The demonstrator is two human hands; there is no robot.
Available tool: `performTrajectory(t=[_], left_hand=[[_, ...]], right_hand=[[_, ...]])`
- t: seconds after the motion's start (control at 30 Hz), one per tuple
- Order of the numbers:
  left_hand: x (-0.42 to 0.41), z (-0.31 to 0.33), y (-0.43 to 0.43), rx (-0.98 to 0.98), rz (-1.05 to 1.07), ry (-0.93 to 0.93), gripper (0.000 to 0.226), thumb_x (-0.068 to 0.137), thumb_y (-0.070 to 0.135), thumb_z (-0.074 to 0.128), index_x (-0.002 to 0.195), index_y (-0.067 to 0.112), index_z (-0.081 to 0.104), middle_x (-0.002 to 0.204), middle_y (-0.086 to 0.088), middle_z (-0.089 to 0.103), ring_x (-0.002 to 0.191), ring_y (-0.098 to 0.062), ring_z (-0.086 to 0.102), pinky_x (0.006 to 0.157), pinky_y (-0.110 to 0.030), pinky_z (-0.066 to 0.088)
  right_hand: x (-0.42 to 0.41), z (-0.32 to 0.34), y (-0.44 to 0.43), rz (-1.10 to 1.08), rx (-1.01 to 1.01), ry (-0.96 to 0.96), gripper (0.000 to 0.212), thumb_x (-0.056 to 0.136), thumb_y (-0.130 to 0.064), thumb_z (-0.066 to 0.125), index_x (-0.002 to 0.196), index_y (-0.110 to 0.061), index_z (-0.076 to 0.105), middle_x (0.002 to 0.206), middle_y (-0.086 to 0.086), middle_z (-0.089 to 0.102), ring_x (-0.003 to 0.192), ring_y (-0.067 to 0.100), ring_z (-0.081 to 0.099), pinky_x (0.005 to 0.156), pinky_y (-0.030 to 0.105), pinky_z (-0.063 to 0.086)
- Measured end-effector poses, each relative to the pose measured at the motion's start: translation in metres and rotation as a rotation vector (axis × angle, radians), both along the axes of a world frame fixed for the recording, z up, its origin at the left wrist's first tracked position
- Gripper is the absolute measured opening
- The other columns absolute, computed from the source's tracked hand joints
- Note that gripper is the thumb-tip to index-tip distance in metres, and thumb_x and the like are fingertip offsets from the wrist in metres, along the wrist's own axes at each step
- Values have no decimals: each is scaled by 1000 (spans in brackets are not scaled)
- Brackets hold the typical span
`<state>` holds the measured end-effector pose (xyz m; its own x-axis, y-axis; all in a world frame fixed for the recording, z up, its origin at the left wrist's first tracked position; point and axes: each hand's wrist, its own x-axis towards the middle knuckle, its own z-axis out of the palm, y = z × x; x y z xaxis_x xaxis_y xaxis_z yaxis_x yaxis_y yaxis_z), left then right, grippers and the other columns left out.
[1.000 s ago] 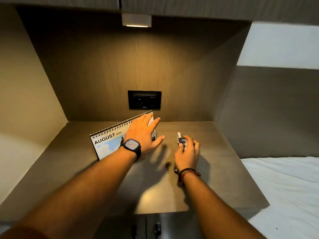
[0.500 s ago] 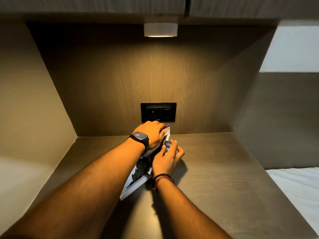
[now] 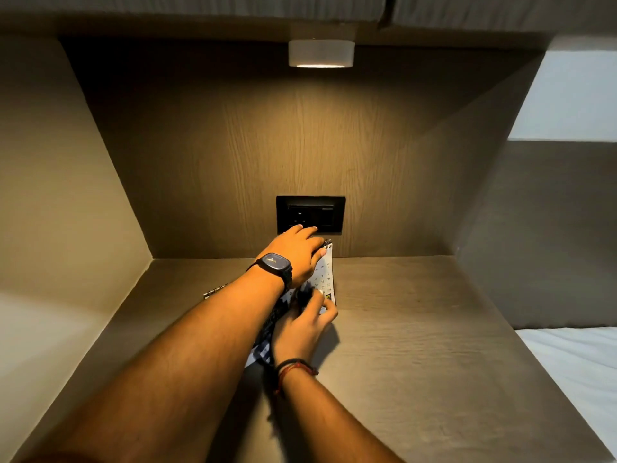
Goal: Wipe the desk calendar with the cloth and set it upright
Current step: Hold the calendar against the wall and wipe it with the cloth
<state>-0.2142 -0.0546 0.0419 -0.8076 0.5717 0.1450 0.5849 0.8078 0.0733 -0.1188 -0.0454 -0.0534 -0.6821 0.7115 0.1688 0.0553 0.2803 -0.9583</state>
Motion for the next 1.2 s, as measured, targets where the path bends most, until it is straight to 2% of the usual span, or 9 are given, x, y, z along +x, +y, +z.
performTrajectory(t=[0.17,0.33,0.43,0.5,0.67,0.83,0.93,1.03,1.2], left_hand=[[1,-1,0,-39,4,35,45,98,40,29,136,21,43,156,-5,25,144,-29,13,115,-48,21],[5,-3,-2,-84,23,119,48,96,48,28,136,26,42,160,0,6,145,-29,-9,118,-51,1],[7,-2,-2,-90,24,127,50,96,50,26,137,27,41,160,0,5,145,-28,-11,118,-51,-2],[7,-2,-1,-96,26,123,51,95,51,26,138,27,40,160,0,5,145,-28,-11,118,-51,-2],[6,-3,-1,-88,22,133,51,95,51,25,138,27,41,160,-1,7,145,-29,-10,117,-51,-2],[6,-4,-1,-76,18,131,52,95,51,25,138,26,41,160,-1,9,145,-30,-9,117,-50,0],[4,-4,-1,-80,16,132,51,95,50,26,138,26,40,160,-1,10,145,-30,-7,117,-50,2],[5,-4,-1,-82,9,159,50,95,50,27,137,25,41,159,-2,14,145,-30,4,117,-49,11],[6,-2,-1,-71,14,154,49,95,50,30,135,24,43,158,-2,17,140,-34,17,111,-49,26]], right_hand=[[-8,9,21,-33,-157,-120,42,80,12,44,116,-8,53,127,19,39,109,40,53,99,48,48],[6,6,5,87,42,-25,38,80,9,51,115,-7,50,127,15,39,108,34,53,98,41,48],[12,-2,8,71,-39,-66,39,82,9,50,118,-5,51,125,17,39,109,35,54,99,40,48],[6,5,14,18,-140,-96,41,79,13,47,116,-5,52,124,18,39,109,38,54,100,42,47],[12,3,0,117,19,-41,36,84,5,53,120,-3,50,129,17,39,112,34,52,101,43,48],[3,9,10,-9,-245,-146,36,83,6,49,116,-7,53,126,18,40,110,39,52,99,48,47],[0,18,7,11,-138,-68,38,83,6,50,118,-9,53,127,17,40,109,38,52,97,49,48],[9,6,3,73,-35,-48,39,82,9,50,117,-7,51,128,16,39,110,36,52,98,42,48],[3,13,9,-1,-152,-52,43,80,12,46,117,-8,52,125,16,40,108,38,54,96,43,49]])
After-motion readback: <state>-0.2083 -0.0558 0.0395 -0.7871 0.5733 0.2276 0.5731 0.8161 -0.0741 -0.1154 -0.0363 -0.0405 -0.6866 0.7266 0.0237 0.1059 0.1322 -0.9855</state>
